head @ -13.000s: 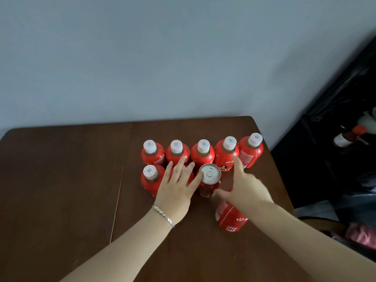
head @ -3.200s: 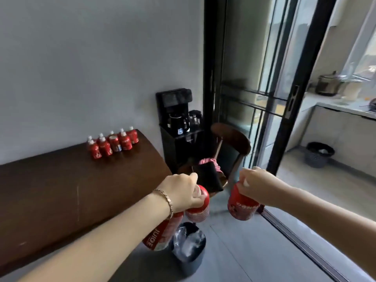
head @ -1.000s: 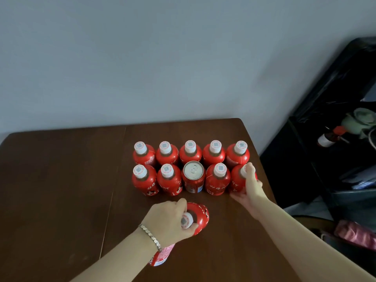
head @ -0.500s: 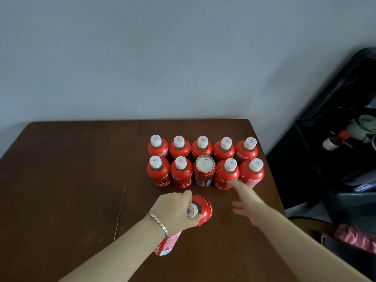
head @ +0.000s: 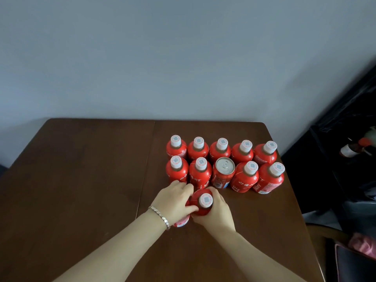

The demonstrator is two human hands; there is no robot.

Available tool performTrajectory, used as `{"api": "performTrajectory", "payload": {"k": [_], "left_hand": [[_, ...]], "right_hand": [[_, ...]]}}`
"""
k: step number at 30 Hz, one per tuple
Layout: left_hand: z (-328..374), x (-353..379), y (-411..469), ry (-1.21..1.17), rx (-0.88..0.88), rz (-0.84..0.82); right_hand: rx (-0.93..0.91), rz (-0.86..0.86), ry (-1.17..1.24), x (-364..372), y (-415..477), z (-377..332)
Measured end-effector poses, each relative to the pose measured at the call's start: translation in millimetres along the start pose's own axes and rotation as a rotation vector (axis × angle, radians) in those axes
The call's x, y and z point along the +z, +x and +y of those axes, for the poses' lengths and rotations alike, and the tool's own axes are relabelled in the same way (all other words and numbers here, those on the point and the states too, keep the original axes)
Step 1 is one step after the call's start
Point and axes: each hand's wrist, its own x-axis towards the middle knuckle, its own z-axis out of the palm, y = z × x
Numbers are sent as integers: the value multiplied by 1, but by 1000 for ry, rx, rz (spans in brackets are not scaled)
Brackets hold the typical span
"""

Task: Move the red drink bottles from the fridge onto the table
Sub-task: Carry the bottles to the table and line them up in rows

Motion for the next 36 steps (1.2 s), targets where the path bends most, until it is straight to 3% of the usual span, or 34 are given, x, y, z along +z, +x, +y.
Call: {"api": "performTrajectory", "payload": {"k": [3, 6, 10, 12, 17, 23, 27, 32, 36], "left_hand": [[-20, 7, -4, -98, -80, 55], [-31, 13, -10, -260, -324, 219], [-29, 24, -12, -644, -771, 55], [-27, 28, -5, -763, -771, 43], [-25, 25, 9, -787, -738, 125], [-23, 22, 6, -845, -771, 12], [-12, 12, -7, -631, -843, -191], [10, -8, -48, -420, -679, -409], [33, -31, -72, -259, -473, -430]], "right_hand": [[74, 46, 39, 11, 8, -4], [115, 40, 53, 21, 14, -10], [147, 54, 154, 30, 15, -14], [155, 51, 182, 30, 16, -13], [150, -8, 119, 23, 18, -11], [250, -92, 19, 14, 19, -26], [417, -356, -232, -6, 11, -32], [279, -541, -311, -38, -17, -37], [212, -582, -413, -71, -39, -50]]}}
